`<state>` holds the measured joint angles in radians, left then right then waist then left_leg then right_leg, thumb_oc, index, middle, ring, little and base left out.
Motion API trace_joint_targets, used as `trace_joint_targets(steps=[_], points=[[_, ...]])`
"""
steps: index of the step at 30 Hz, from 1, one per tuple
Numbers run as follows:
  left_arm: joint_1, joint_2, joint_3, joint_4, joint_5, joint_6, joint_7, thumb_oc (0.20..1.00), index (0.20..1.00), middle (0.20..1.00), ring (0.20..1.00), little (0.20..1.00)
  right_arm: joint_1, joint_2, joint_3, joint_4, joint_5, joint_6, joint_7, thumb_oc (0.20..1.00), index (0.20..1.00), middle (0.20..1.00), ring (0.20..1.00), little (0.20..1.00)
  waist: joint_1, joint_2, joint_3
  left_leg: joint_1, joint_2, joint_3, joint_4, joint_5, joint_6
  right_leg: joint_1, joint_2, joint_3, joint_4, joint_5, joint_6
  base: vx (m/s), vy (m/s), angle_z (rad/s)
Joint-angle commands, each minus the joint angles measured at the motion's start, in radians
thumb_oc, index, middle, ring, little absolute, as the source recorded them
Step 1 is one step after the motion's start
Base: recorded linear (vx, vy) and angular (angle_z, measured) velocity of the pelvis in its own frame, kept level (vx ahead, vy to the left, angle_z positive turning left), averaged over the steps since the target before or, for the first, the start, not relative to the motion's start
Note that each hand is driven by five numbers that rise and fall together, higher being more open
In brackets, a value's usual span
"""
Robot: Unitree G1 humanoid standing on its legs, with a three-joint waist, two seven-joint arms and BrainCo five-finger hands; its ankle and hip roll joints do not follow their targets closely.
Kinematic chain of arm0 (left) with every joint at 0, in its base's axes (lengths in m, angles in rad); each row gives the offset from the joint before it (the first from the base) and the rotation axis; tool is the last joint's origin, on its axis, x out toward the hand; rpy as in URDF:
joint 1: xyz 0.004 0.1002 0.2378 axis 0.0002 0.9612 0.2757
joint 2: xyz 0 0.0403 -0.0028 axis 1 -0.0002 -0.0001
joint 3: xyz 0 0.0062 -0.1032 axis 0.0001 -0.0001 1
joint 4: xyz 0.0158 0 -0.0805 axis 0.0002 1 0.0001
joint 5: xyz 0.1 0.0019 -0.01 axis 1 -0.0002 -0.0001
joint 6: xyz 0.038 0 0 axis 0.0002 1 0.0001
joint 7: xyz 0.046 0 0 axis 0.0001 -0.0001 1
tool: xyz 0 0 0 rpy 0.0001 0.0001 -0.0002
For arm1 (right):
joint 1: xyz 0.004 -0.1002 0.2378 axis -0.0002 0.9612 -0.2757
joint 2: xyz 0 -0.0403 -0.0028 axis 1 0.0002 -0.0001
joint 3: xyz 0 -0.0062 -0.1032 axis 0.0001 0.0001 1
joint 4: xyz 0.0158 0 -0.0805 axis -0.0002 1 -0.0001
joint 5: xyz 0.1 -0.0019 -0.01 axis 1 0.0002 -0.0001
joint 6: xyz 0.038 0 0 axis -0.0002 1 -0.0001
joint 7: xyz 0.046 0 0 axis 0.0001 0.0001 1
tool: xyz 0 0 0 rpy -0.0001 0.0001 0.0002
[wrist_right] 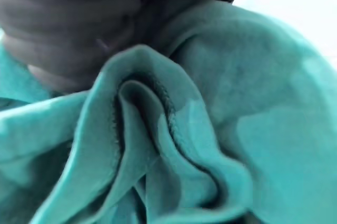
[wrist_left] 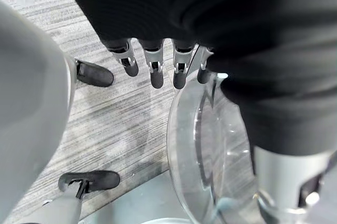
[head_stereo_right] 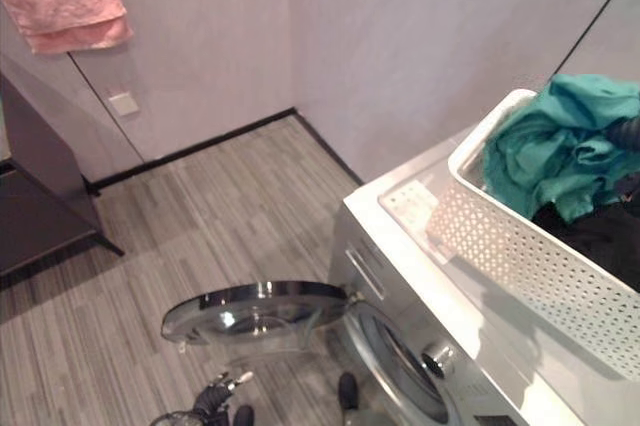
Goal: Grab the laundry basket,head to the washer,open it,put in the laundry and shut it.
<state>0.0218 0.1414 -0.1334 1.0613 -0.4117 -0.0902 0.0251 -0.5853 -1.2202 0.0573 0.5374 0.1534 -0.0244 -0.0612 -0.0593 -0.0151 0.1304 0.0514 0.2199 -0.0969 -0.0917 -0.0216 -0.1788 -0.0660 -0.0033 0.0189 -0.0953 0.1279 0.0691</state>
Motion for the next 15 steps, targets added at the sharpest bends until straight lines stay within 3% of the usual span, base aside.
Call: trace_joint_targets(steps=[1, 10, 15], points=[[-0.039, 0.034, -0.076, 0.042, 0.034, -0.014, 0.016, 1.0, 1.0, 1.0, 1.0, 1.0, -0.102, -0.036, -0.064, -0.017, 0.02, -0.033, -0.109, 0.2, 0.2, 0.2, 0.2, 0.2, 0.022, -0.092, -0.069, 0.026, 0.044, 0.015, 0.004, -0.052, 0.034, 0.036, -0.167, 0.013, 0.063, -0.125, 0.104, 0.0, 0.0, 0.0], [-0.061, 0.032, -0.113, 0.021, 0.058, -0.009, 0.046, 1.0, 1.0, 1.0, 1.0, 1.0, -0.179, -0.001, -0.118, -0.06, -0.062, -0.015, -0.275, 0.2, 0.2, 0.2, 0.2, 0.2, 0.03, -0.092, -0.078, 0.022, 0.039, 0.006, 0.004, -0.048, 0.038, 0.038, -0.171, 0.011, 0.063, -0.119, 0.103, 0.0, 0.002, 0.0], [-0.067, 0.044, -0.133, 0.006, 0.07, -0.01, 0.051, 1.0, 1.0, 1.0, 1.0, 1.0, -0.279, -0.026, -0.067, -0.019, -0.14, 0.013, -0.327, 0.2, 0.2, 0.2, 0.2, 0.2, 0.043, -0.099, -0.08, 0.029, 0.036, 0.01, 0.004, -0.054, 0.042, 0.039, -0.174, 0.012, 0.064, -0.116, 0.107, 0.0, 0.017, 0.0]])
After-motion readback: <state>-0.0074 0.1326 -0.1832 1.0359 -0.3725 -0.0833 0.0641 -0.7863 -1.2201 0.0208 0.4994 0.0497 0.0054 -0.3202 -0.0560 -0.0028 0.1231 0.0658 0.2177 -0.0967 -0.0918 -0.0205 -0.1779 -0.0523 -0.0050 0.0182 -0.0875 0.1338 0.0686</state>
